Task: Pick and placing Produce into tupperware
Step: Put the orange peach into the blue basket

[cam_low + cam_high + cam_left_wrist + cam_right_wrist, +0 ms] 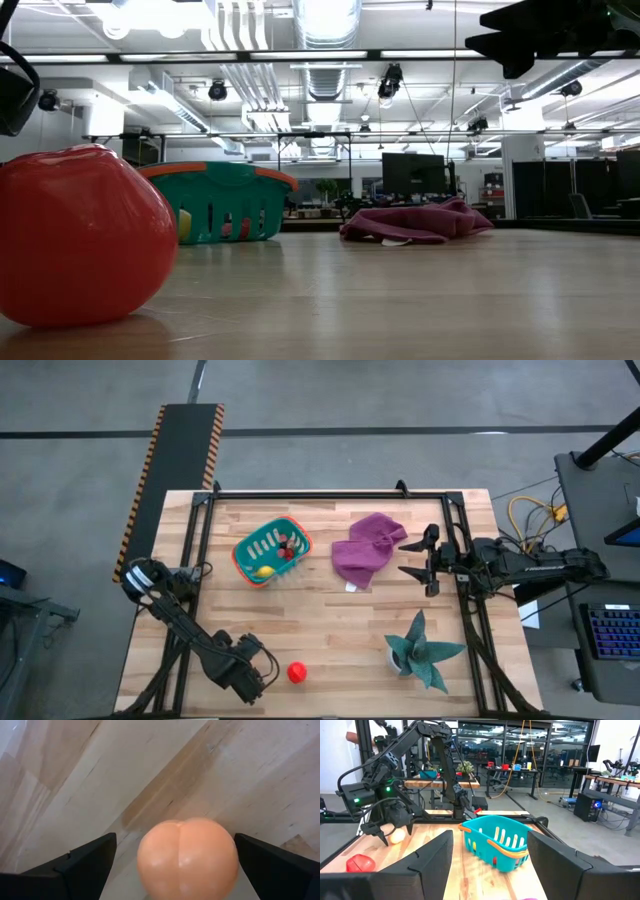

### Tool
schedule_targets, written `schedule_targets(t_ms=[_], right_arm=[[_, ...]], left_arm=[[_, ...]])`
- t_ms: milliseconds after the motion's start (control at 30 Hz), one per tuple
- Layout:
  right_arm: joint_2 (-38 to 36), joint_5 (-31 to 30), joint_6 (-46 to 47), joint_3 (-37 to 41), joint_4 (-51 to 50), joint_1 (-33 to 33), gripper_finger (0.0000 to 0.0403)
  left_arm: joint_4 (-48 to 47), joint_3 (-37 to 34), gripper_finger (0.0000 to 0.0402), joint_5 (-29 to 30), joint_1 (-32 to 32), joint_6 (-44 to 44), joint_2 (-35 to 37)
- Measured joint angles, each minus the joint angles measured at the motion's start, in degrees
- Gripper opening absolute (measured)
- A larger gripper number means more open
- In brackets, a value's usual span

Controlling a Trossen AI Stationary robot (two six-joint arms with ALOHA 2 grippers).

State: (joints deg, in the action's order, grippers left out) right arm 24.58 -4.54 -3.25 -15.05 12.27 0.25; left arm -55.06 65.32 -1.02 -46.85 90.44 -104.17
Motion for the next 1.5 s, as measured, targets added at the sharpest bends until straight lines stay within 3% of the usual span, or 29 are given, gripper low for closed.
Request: schedule_targets(t_ms=[433, 800, 1500], right_arm=[[0.0, 0.0, -0.3, -0.2, 0.0, 0.0, 0.0247], [0.0, 0.0, -0.2, -0.2, 0.0, 0.0, 0.0247], [0.0, 0.0, -0.2, -0.2, 0.0, 0.0, 0.0247]], left_arm=[[0.6, 0.0, 0.0294, -0.3, 0.3, -1.3, 0.1], [-0.1, -0.2, 0.0239, -0.3, 0.3, -1.6, 0.4], [-0.2, 0.0, 0.0239, -3.1, 0.3, -5.3, 1.1]])
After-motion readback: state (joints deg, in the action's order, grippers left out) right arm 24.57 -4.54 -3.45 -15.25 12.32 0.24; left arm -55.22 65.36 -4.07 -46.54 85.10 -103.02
